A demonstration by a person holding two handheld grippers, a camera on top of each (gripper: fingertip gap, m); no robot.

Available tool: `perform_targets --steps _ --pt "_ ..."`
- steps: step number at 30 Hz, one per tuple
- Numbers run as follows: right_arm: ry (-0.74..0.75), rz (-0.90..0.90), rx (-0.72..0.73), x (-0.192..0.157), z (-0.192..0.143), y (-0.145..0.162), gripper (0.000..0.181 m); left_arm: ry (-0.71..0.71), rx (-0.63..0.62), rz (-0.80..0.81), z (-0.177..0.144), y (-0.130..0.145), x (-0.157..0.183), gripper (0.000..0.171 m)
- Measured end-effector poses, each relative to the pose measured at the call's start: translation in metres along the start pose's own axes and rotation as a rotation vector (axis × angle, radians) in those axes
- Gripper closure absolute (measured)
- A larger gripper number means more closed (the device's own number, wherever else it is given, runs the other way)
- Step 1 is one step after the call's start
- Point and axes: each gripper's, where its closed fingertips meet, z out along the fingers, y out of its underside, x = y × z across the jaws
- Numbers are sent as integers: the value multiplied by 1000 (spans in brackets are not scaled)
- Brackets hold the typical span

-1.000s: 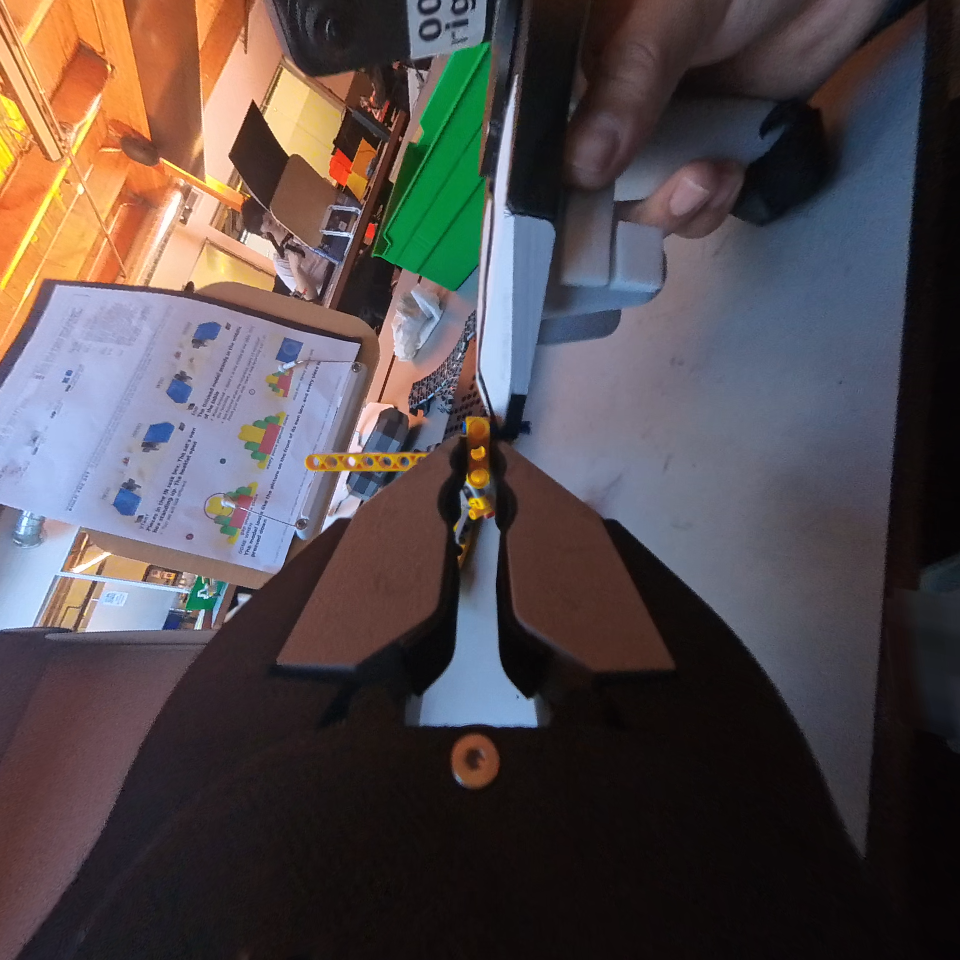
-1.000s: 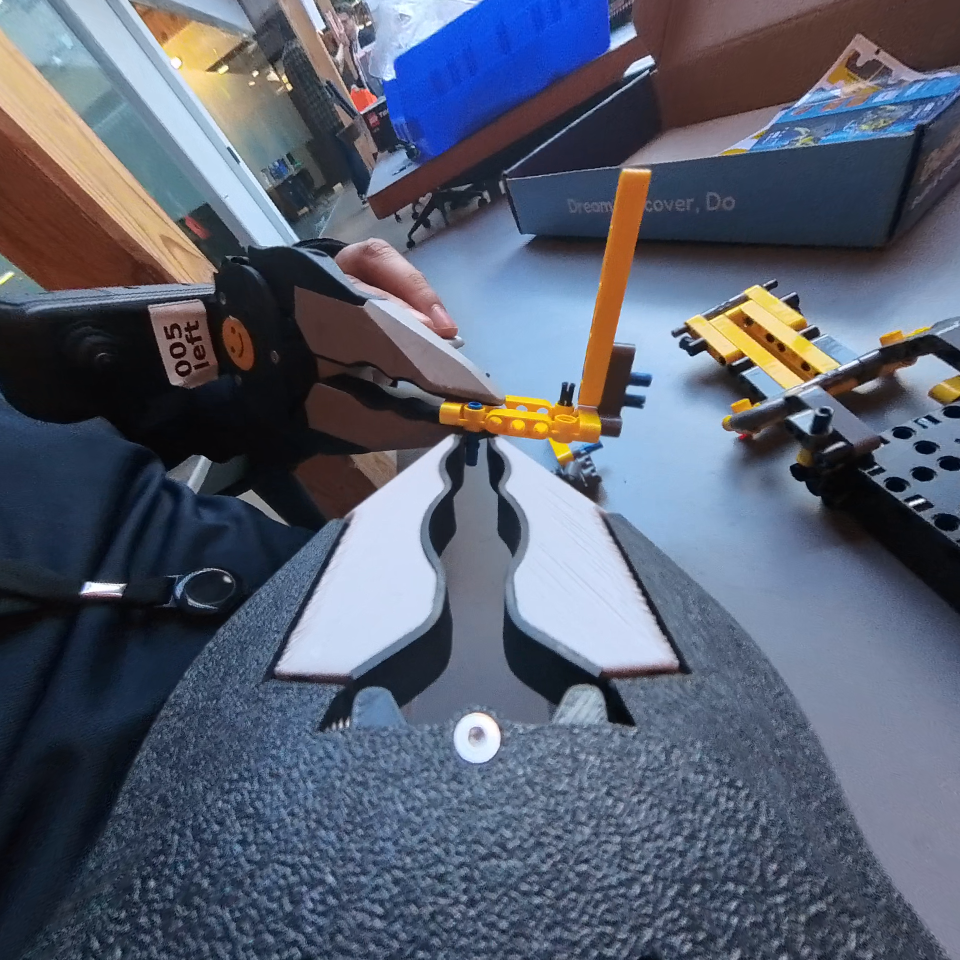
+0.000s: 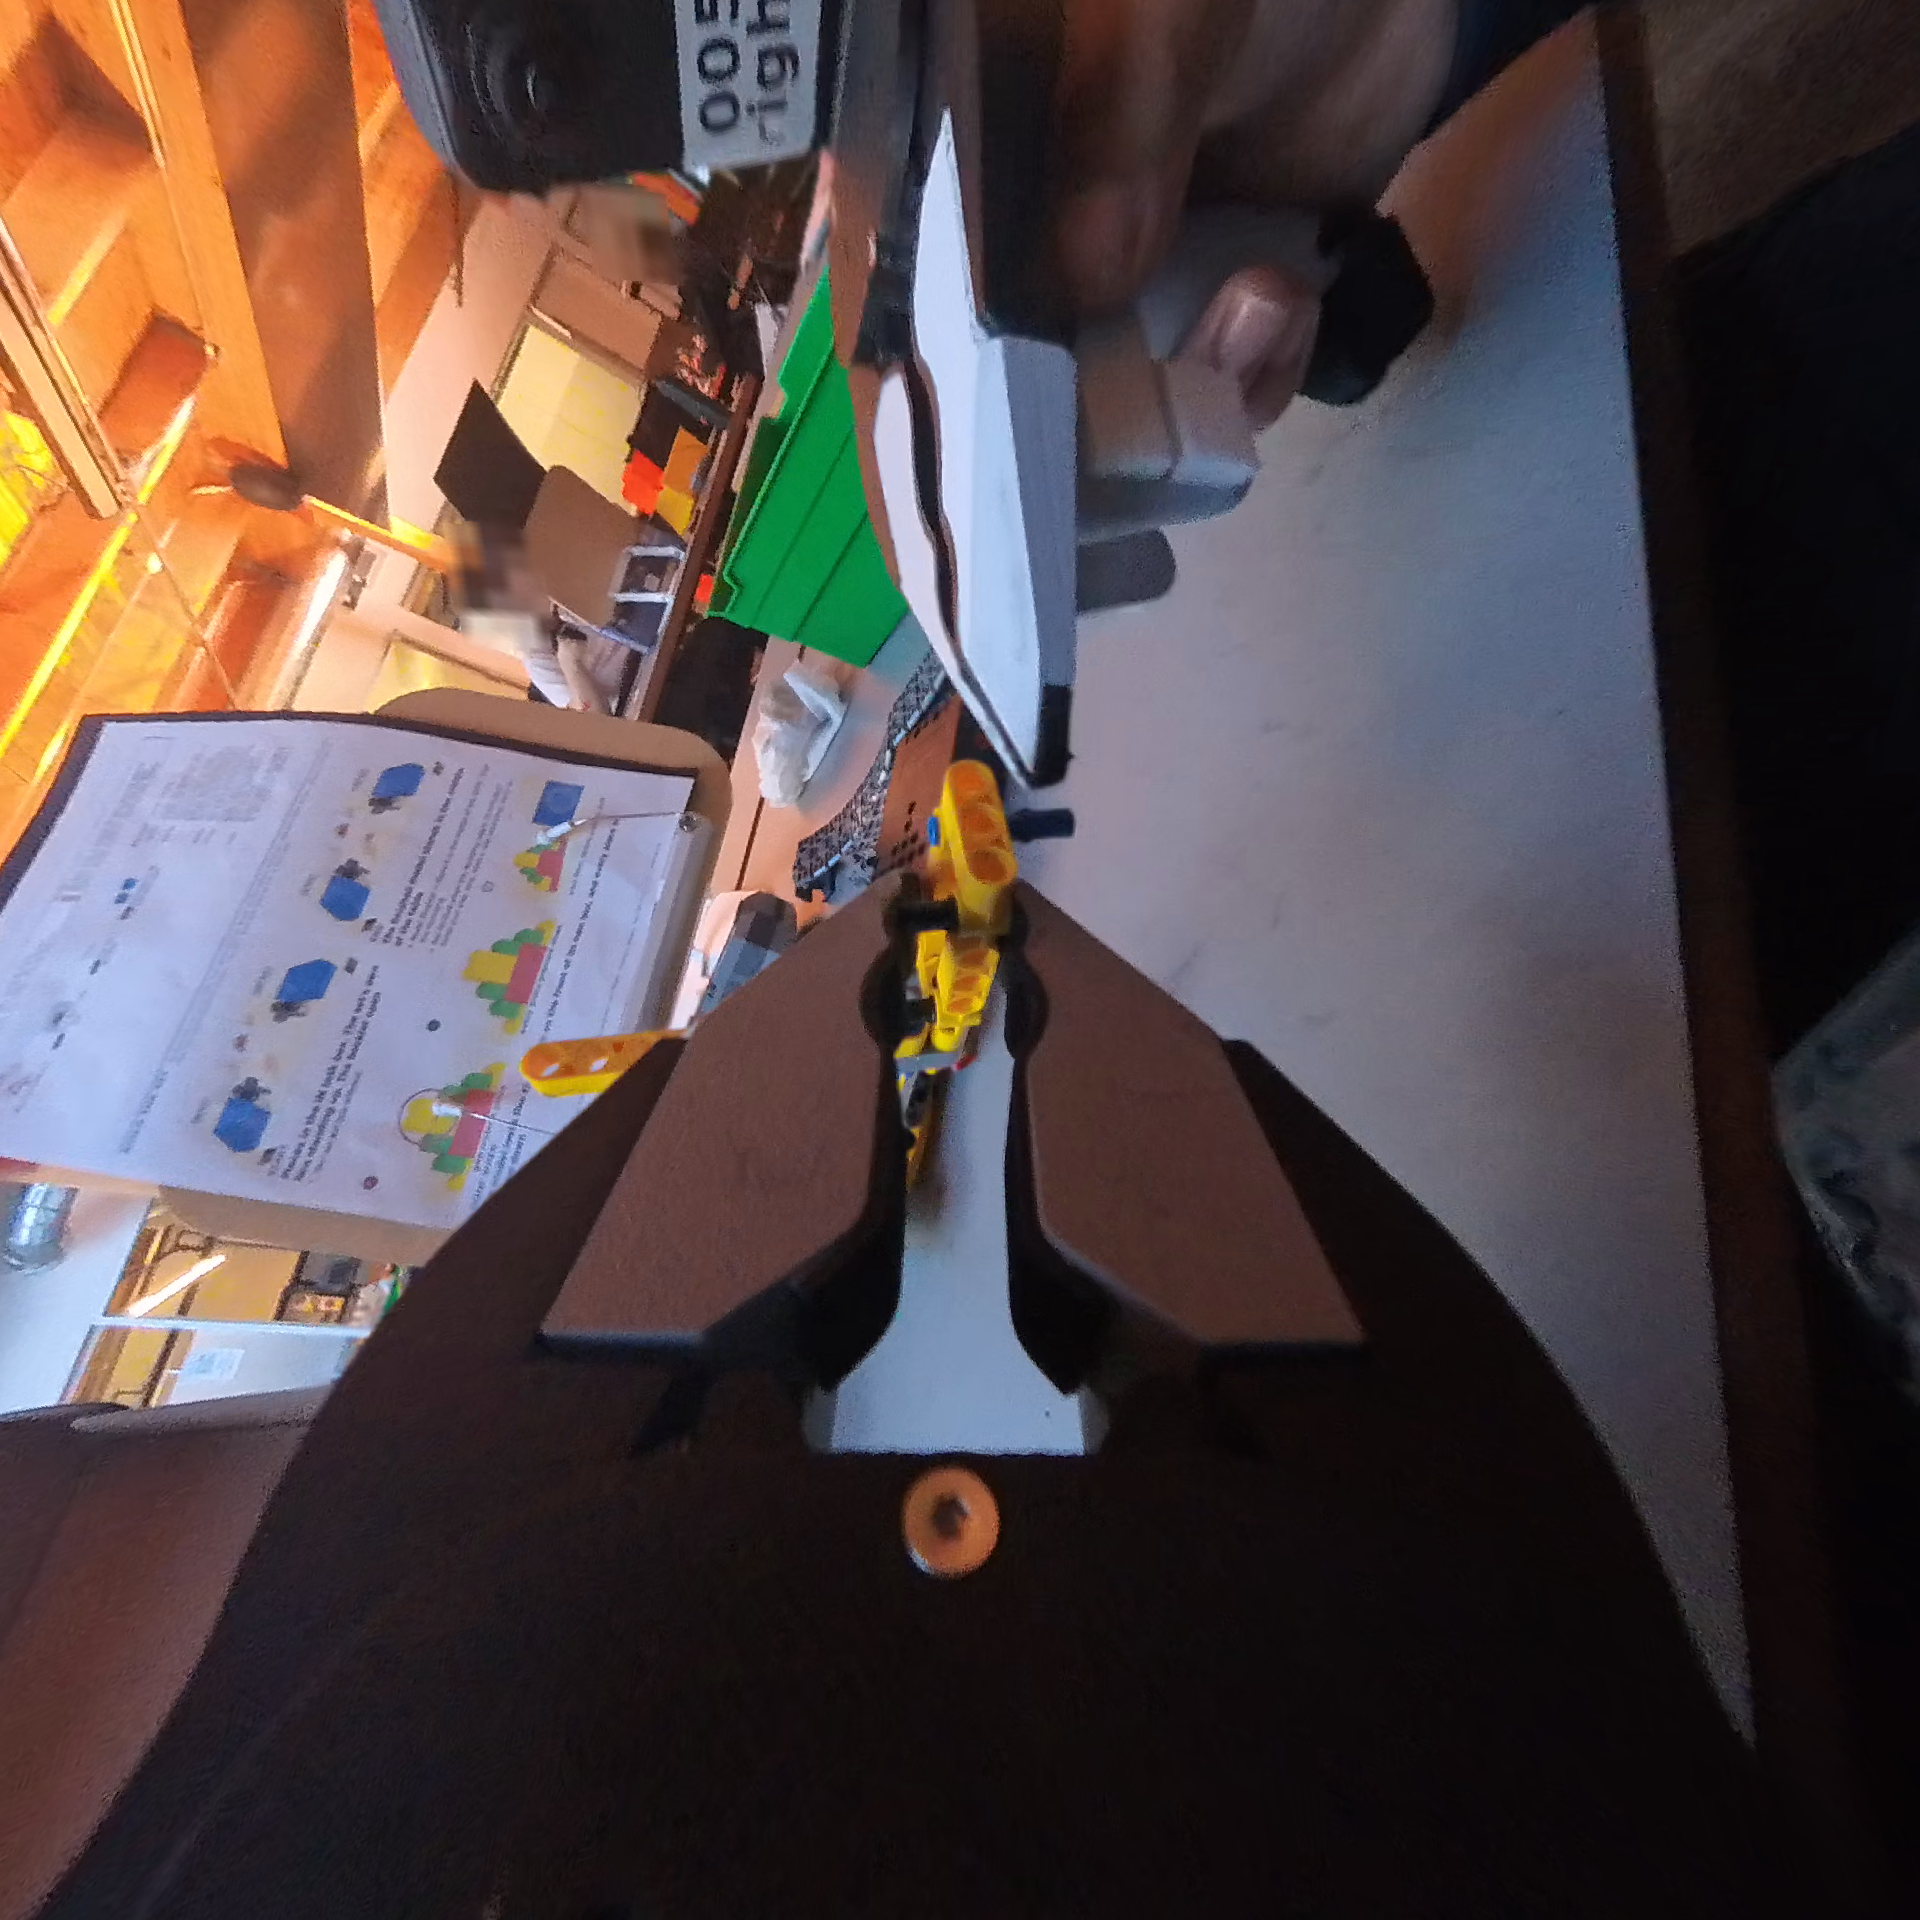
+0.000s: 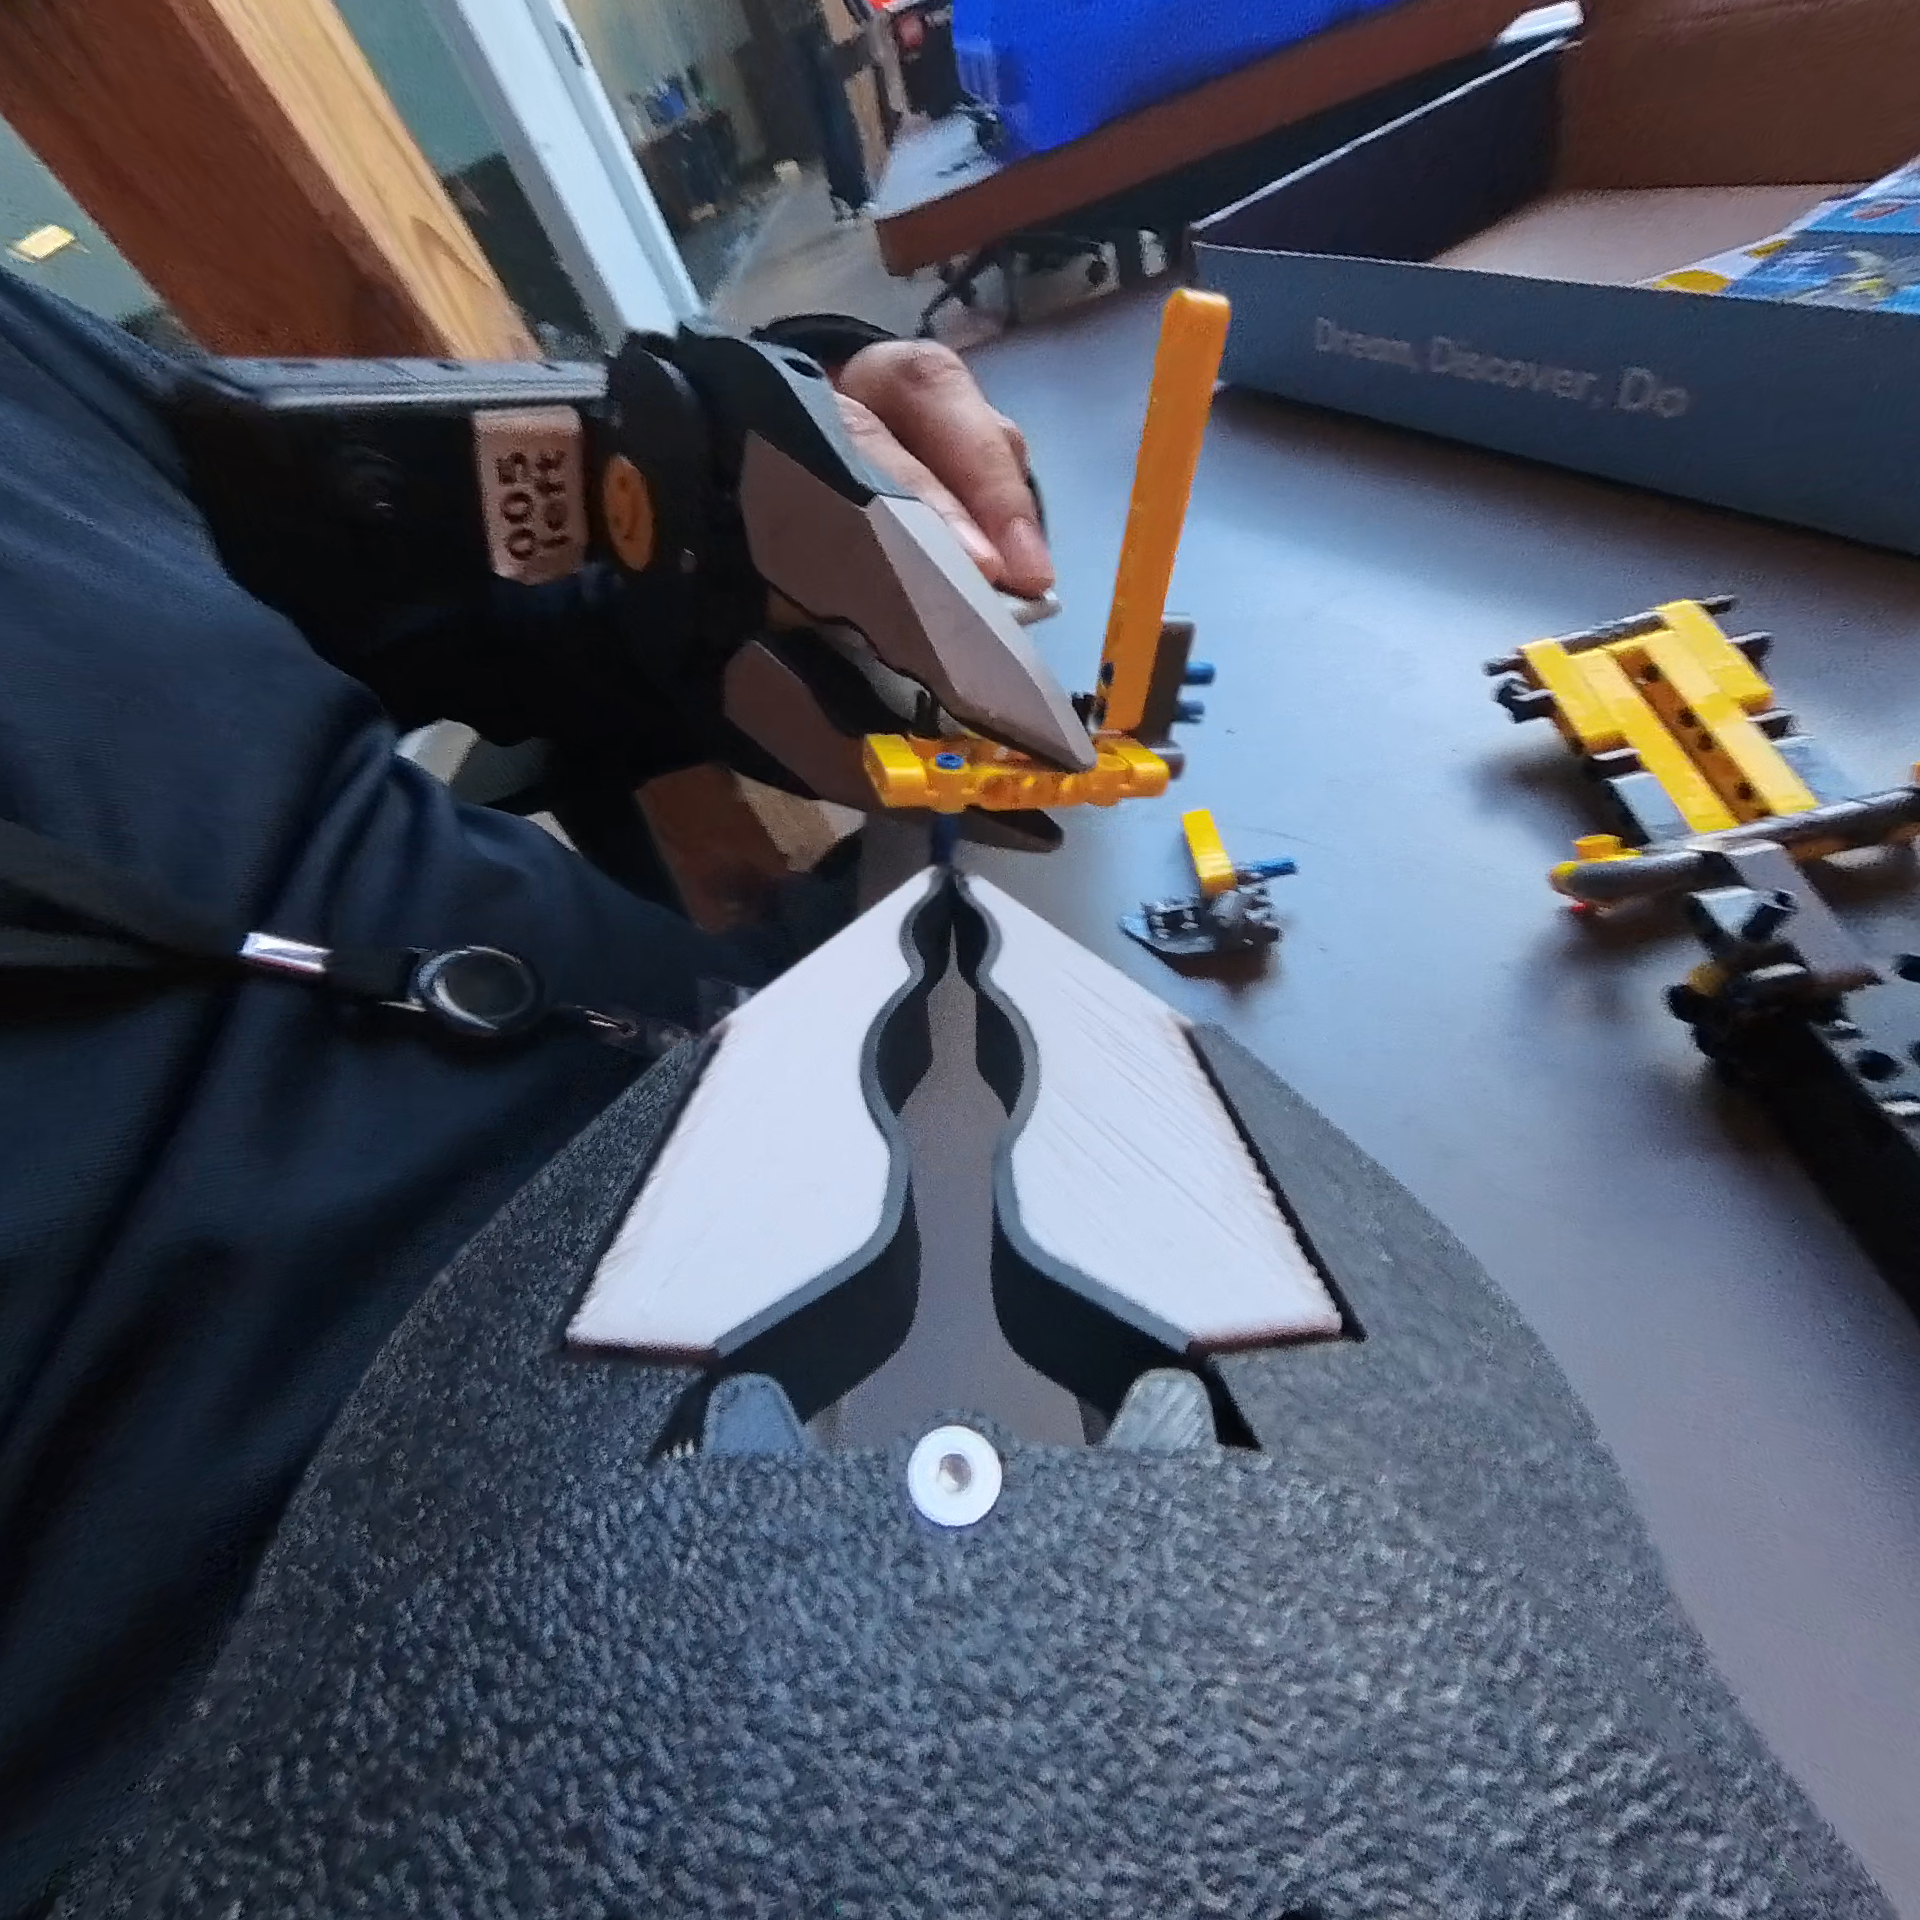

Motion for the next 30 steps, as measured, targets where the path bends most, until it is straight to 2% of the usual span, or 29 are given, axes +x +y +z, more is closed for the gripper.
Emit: perform_targets --steps 4,6,11,13,18,24,27,30 --pt "38 -18 20 2 -3 -7 181 3 -65 -63 4 7 -3 160" --pt "33 -15 -4 0 2 -4 173 2 -60 -88 5 5 -3 160" --pt "78 26 -2 7 9 -1 173 15 -80 -90 7 2 2 160" --pt "36 40 12 3 8 -2 180 13 -37 -109 7 -1 2 160" --pt "-40 95 68 -3 2 -10 180 15 -16 -132 5 2 1 158" --pt "-176 225 129 -10 -1 -14 179 23 55 -178 1 -7 -2 157" --pt "-247 311 146 -12 -3 -14 179 11 100 -165 -5 -15 -5 166" --pt "-211 303 144 -7 -3 -13 179 25 78 -178 -5 -12 -7 166"
